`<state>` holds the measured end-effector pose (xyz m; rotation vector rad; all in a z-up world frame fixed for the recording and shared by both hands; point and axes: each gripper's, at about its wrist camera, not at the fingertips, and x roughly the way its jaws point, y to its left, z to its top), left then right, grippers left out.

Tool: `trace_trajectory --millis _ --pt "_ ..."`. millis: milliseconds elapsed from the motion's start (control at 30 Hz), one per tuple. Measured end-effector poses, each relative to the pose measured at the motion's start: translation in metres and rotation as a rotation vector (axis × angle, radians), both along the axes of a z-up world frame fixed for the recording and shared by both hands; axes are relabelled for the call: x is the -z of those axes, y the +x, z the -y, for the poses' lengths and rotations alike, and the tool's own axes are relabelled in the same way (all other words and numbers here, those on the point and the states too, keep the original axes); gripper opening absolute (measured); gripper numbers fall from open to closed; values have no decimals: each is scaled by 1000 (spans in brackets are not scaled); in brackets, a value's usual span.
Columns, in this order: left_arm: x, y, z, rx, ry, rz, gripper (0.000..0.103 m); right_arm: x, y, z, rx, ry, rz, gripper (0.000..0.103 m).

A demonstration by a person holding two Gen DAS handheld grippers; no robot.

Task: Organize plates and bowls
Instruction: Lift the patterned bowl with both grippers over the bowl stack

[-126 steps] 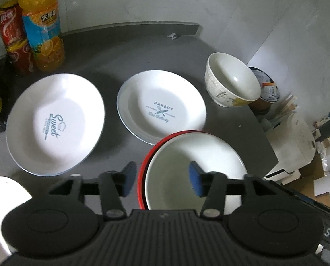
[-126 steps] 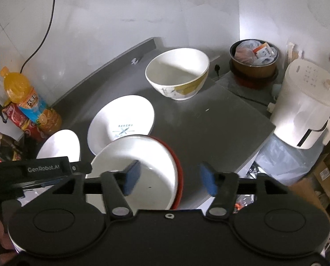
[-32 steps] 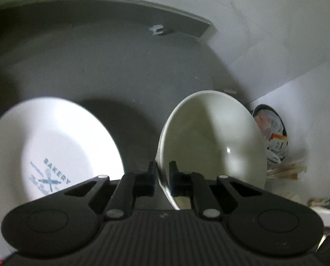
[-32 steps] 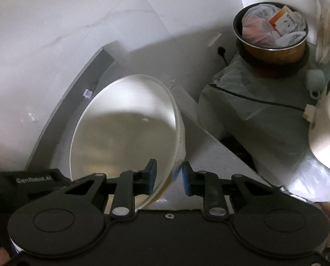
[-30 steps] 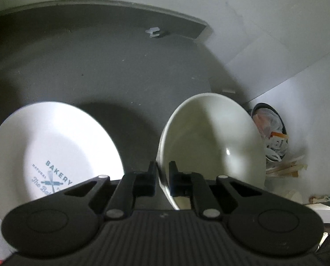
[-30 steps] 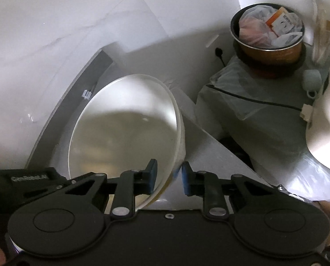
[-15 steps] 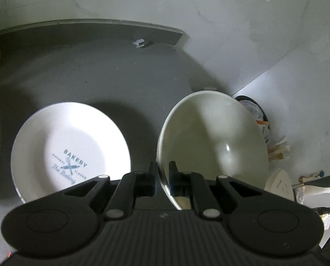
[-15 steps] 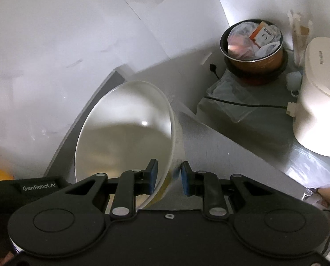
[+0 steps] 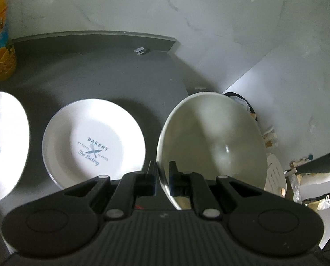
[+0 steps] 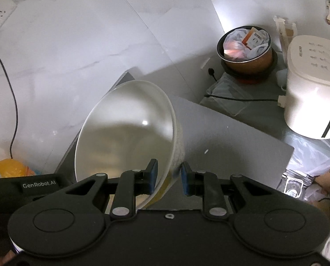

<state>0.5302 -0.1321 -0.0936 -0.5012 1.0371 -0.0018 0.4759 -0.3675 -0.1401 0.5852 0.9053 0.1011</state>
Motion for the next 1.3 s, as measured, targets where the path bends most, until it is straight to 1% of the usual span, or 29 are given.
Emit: trace_trajectory --millis 267,700,900,1300 --pt "-7 -31 -2 29 9 4 9 -4 -29 -6 20 -9 9 22" --pt "-3 -60 -11 50 3 0 10 -1 -67 -13 34 -17 6 22" --pt "0 -78 -21 59 0 0 10 1 -80 -20 30 -15 7 22" --pt "4 -98 -45 43 -16 -25 10 1 -96 -39 -10 -39 1 22"
